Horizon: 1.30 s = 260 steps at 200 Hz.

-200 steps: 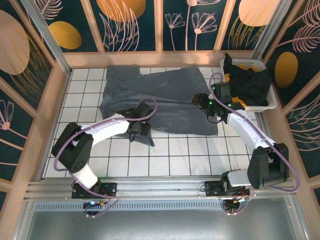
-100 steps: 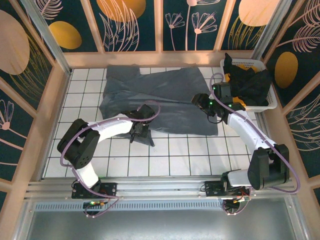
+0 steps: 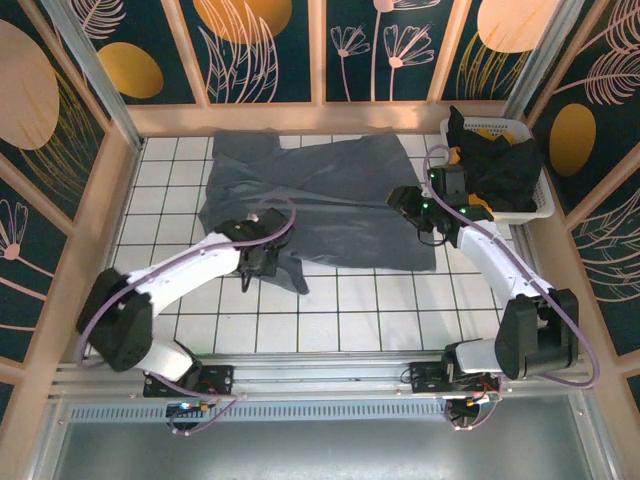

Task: Fold and stack the t-shirts

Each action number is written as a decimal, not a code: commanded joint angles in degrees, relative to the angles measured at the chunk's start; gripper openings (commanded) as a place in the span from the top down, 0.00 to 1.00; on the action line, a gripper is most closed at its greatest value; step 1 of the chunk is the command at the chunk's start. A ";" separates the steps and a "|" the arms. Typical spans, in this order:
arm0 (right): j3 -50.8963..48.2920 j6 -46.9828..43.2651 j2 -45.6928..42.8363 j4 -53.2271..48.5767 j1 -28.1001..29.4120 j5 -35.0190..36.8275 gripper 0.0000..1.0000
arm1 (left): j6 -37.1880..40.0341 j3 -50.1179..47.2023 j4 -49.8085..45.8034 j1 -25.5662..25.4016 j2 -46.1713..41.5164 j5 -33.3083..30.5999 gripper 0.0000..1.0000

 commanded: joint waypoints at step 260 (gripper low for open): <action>-15.83 1.65 -10.89 -12.94 -8.02 0.58 0.46 | -35.45 -23.75 1.49 12.76 -22.83 15.38 0.50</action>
